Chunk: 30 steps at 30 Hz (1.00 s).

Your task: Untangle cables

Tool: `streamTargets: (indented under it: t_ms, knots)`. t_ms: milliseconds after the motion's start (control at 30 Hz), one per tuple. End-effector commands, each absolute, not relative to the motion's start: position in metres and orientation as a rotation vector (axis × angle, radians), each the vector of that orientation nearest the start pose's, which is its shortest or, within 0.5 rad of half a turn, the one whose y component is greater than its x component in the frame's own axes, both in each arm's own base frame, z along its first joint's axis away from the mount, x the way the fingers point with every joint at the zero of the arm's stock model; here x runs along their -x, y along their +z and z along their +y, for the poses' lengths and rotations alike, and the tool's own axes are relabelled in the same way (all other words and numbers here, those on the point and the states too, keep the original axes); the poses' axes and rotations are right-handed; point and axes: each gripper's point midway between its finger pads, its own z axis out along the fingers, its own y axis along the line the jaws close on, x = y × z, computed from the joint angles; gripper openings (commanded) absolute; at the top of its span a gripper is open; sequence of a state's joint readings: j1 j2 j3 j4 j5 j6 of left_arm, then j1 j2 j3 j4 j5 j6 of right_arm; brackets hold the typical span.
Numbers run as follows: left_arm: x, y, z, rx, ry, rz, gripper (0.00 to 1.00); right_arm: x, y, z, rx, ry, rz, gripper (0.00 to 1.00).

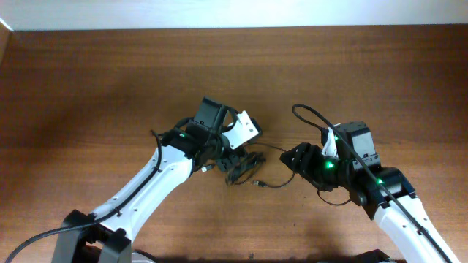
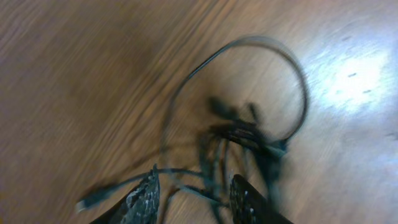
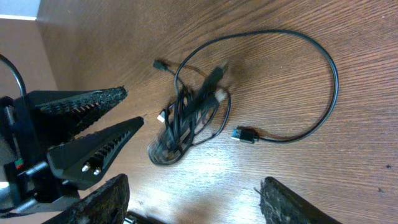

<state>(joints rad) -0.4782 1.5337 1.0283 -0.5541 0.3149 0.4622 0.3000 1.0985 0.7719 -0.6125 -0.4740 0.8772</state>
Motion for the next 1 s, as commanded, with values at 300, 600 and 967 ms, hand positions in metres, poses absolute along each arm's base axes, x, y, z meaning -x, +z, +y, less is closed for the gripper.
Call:
streamTargets:
  t_ms: [300, 600, 967]
  knots:
    - [-0.278, 0.138, -0.216, -1.08, -0.572, 2.382, 0.72, -0.24, 0.134, 0.143, -0.618, 0.888, 2.69, 0.75]
    - [-0.254, 0.129, -0.233, -1.113, -0.634, 2.438, 0.49, -0.233, 0.125, 0.133, -0.663, 0.801, 2.728, 0.75]
    - [-0.257, 0.057, -0.245, -1.189, -0.405, 2.58, 0.28, -0.221, 0.124, 0.055, -0.945, 0.496, 2.752, 0.63]
